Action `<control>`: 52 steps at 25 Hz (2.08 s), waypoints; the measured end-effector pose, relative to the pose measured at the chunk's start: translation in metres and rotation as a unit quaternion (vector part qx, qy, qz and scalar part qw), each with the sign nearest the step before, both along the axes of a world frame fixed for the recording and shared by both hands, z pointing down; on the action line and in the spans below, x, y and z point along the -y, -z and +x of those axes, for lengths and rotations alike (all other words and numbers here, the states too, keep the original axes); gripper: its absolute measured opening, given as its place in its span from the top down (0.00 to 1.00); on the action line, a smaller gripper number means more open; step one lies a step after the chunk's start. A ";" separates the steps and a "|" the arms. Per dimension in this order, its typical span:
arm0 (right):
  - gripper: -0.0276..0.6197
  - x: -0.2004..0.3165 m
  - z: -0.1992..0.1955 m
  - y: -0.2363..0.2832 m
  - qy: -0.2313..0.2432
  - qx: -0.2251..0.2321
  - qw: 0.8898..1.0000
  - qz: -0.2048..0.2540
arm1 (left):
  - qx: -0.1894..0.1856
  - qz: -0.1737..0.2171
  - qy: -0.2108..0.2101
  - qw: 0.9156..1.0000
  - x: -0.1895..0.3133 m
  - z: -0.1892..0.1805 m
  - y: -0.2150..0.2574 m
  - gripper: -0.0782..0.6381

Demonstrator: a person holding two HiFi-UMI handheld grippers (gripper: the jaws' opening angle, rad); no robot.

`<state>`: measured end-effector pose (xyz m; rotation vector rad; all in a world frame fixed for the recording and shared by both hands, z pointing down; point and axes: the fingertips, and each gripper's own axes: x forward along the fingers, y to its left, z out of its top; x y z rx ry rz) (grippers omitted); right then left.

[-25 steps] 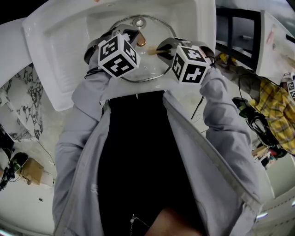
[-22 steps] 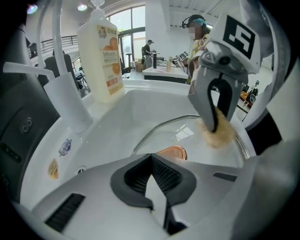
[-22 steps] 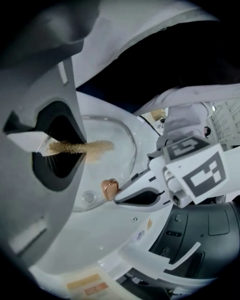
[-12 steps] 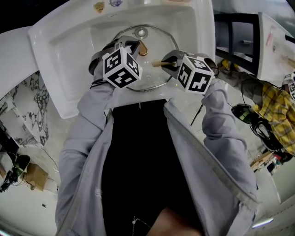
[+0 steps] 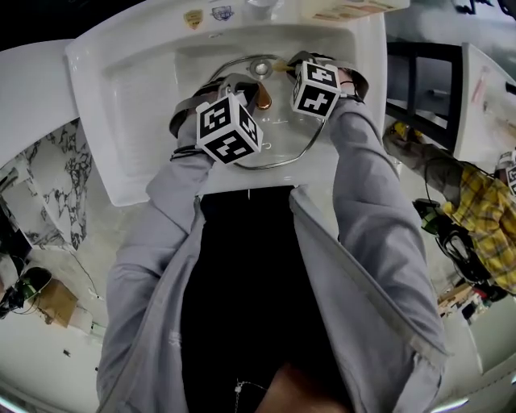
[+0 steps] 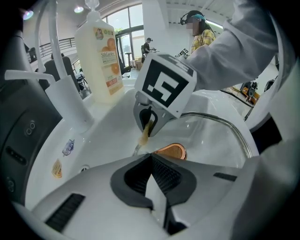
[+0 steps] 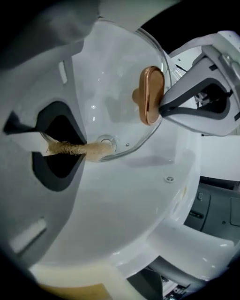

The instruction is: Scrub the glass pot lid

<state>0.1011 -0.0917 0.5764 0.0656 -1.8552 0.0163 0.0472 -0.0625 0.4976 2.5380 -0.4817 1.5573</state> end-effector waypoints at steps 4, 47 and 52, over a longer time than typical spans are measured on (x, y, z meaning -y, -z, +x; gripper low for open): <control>0.91 -0.002 0.010 0.000 -0.034 -0.033 0.998 -0.037 | 0.001 0.000 0.002 1.000 0.000 -0.002 0.000 0.88; 0.91 -0.098 -0.109 0.274 -0.253 0.326 0.910 -0.032 | -0.133 0.089 0.225 0.961 -0.010 -0.100 0.145 0.88; 0.91 -0.034 -0.102 0.367 -0.312 0.431 0.839 0.113 | -0.241 0.160 0.267 0.919 0.015 -0.099 0.227 0.88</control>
